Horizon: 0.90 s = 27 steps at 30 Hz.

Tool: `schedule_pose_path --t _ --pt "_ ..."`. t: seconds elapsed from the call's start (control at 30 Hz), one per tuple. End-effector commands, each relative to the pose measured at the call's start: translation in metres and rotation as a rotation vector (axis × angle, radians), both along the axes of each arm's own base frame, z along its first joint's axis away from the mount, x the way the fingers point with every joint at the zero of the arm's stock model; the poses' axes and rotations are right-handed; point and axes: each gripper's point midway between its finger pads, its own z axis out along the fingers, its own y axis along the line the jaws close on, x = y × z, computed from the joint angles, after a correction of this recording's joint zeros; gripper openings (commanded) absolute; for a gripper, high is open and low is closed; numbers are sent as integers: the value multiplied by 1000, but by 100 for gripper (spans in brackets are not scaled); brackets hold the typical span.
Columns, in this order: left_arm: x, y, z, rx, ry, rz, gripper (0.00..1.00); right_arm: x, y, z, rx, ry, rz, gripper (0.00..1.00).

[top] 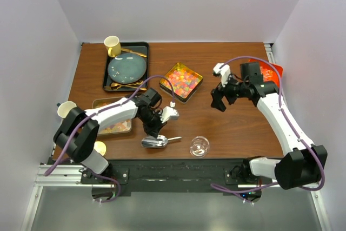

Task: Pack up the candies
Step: Pick up the spatula from the center of the board.

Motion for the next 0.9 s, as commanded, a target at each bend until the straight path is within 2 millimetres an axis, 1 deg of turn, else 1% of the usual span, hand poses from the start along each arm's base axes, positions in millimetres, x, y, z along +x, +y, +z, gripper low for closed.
schedule_pose_path --t 0.0,0.07,0.13,0.17,0.2,0.23,0.27,0.3,0.33,0.37,0.47,0.53,0.63,0.7,0.87 --pt "10 -18 46 -150 -87 -90 0 -29 50 28 125 -69 276 92" --pt "13 -24 64 -202 -123 -106 0 -37 64 28 155 -56 338 89" --pt "9 -29 77 -249 -120 -128 0 -48 77 32 191 -61 411 88" --pt "10 -32 83 -269 -124 -137 0 -56 87 33 197 -64 452 88" --pt "10 -34 87 -284 -126 -135 0 -60 92 33 203 -69 474 88" --pt "9 -36 96 -318 -138 -132 0 -63 97 32 209 -78 496 88" --pt "7 -37 98 -334 -150 -133 0 -72 107 30 209 -74 536 87" --pt "11 -41 106 -371 -193 -136 0 -75 110 26 207 -67 550 87" --pt "11 -42 117 -405 -230 -142 0 -77 114 26 216 -64 560 86" --pt "12 -43 120 -415 -250 -140 0 -81 119 22 221 -46 575 86" --pt "14 -44 126 -423 -261 -141 0 -85 130 23 247 -26 590 85" --pt "12 -45 127 -428 -251 -144 0 -88 138 24 258 -21 604 84" --pt "10 -47 131 -452 -256 -150 0 -89 145 23 255 -19 624 83" --pt "10 -47 130 -452 -253 -149 0 -88 150 23 252 -18 634 82" --pt "14 -49 134 -458 -272 -140 0 -91 160 20 246 0 667 72"
